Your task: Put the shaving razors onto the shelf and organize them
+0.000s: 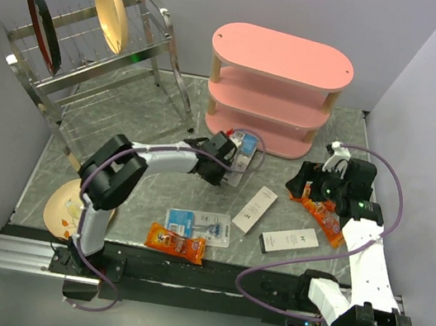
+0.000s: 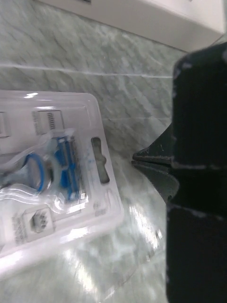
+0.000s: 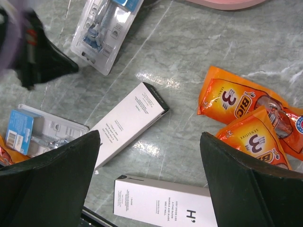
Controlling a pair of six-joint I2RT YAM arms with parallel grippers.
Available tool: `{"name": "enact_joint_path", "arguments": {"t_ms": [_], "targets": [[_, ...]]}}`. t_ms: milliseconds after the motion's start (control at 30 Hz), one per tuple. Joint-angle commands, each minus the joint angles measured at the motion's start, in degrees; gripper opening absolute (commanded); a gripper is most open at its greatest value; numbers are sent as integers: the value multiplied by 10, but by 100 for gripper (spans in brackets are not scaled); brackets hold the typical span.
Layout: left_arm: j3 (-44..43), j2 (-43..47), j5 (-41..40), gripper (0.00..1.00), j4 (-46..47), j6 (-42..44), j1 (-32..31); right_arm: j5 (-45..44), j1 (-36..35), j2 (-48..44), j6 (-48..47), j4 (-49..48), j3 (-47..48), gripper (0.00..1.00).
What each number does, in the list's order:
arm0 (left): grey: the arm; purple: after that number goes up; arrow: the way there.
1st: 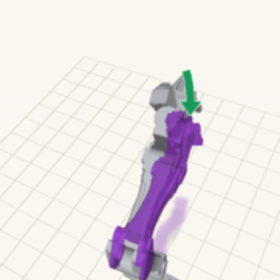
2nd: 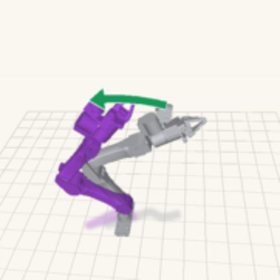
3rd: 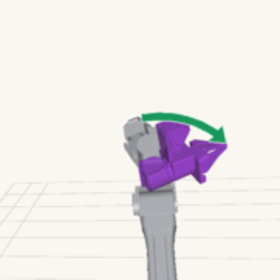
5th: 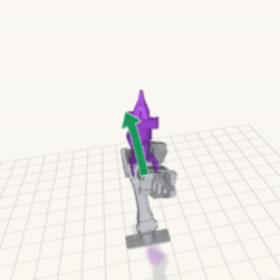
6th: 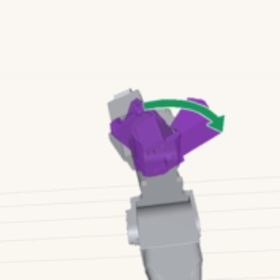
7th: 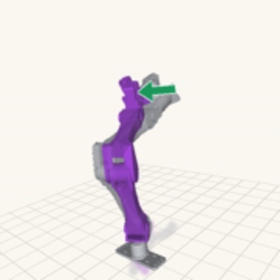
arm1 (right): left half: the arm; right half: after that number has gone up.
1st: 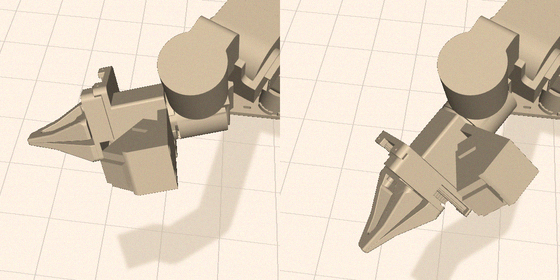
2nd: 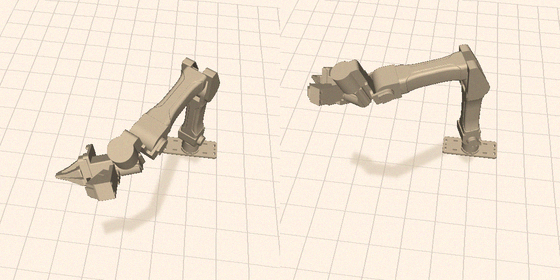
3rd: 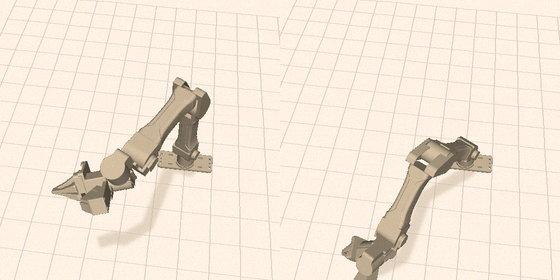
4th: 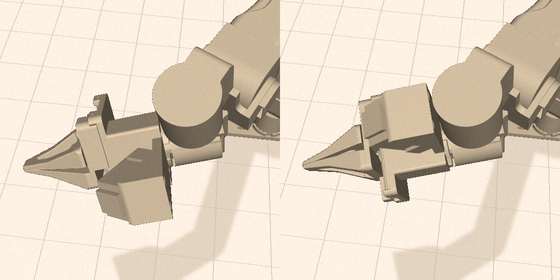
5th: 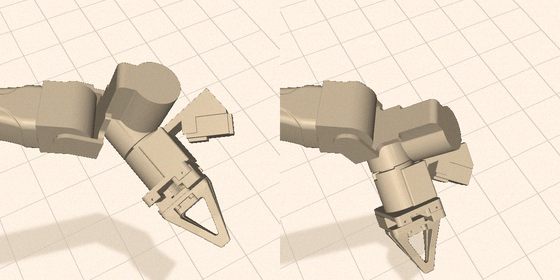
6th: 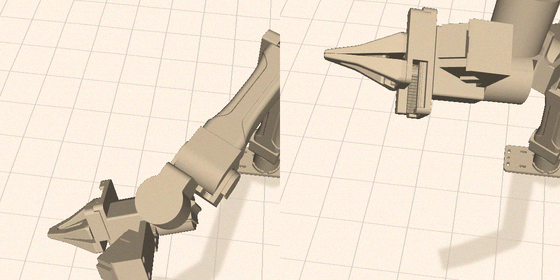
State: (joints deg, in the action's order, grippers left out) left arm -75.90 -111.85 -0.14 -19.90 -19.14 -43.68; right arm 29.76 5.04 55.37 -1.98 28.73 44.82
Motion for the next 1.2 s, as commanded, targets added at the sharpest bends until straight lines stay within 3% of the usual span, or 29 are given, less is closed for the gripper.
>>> {"name": "enact_joint_path", "arguments": {"t_ms": [0,667,1167], "targets": [[-34,-37,-27,1,20,-38,-28,-2,3,-10,-9,1,11,93],[-206,-137,-136,1,32,-18,-6,-1,9,7,2,-29,4,92],[-184,-122,-169,1,89,16,-4,-1,12,6,4,-33,-3,92]]}}
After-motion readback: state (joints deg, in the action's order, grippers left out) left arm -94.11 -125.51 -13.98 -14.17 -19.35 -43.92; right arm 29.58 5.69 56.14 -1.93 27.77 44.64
